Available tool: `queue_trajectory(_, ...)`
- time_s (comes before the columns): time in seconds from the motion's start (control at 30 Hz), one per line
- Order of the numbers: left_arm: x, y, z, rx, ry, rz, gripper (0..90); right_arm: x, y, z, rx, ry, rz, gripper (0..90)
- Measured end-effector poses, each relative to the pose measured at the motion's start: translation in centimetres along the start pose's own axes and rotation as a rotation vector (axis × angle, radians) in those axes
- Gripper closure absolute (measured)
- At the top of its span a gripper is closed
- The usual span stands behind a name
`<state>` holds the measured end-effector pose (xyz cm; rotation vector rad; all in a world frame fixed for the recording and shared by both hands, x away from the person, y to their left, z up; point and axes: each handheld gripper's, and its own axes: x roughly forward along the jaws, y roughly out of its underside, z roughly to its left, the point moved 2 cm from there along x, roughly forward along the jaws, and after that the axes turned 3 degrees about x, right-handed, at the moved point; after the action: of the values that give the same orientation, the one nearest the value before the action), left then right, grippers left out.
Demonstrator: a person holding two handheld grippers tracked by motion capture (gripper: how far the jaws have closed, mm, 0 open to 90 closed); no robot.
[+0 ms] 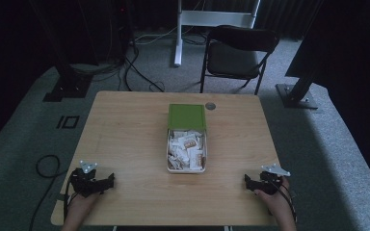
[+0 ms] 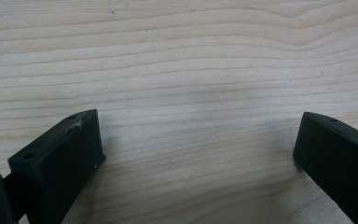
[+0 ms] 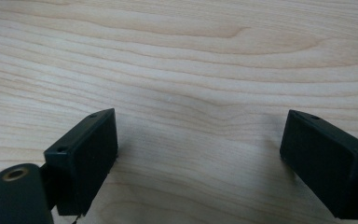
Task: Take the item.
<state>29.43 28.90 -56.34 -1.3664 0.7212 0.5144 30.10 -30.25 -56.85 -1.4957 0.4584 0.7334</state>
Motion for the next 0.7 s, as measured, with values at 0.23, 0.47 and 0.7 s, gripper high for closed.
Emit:
queue_trajectory(0.23, 0.00, 0.00, 0.00, 0.000, 0.000, 0.000, 2.0, 0.01, -0.01, 0.06, 0.005, 0.005, 0.000, 10.8)
queue_trajectory(0.47, 0.00, 0.00, 0.00, 0.000, 0.000, 0.000, 2.1, 0.01, 0.00, 0.06, 0.005, 0.005, 0.000, 10.8)
queue_trajectory(0.7, 0.00, 0.00, 0.00, 0.000, 0.000, 0.000, 2.1, 0.01, 0.00, 0.05, 0.005, 0.004, 0.000, 10.8)
